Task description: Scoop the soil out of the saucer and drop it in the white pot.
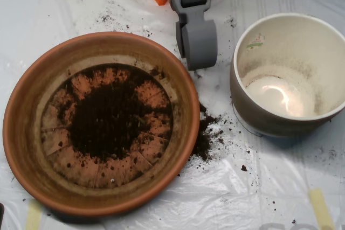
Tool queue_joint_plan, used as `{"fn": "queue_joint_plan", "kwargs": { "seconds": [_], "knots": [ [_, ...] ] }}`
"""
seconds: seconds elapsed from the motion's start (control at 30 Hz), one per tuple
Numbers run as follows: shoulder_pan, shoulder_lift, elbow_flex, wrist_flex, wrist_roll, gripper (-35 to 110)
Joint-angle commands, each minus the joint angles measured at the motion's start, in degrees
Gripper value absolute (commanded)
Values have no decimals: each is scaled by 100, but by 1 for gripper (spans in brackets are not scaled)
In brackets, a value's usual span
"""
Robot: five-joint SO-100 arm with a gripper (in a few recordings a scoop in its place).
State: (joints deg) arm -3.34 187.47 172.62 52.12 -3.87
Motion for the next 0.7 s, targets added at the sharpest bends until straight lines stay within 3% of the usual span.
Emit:
{"fn": "queue_joint_plan", "kwargs": {
  "seconds": [0.0, 0.67],
  "knots": [
    [316, -105, -984, -237, 193, 27],
    [2751, -5098, -3120, -1538, 1266, 37]
  ]
}}
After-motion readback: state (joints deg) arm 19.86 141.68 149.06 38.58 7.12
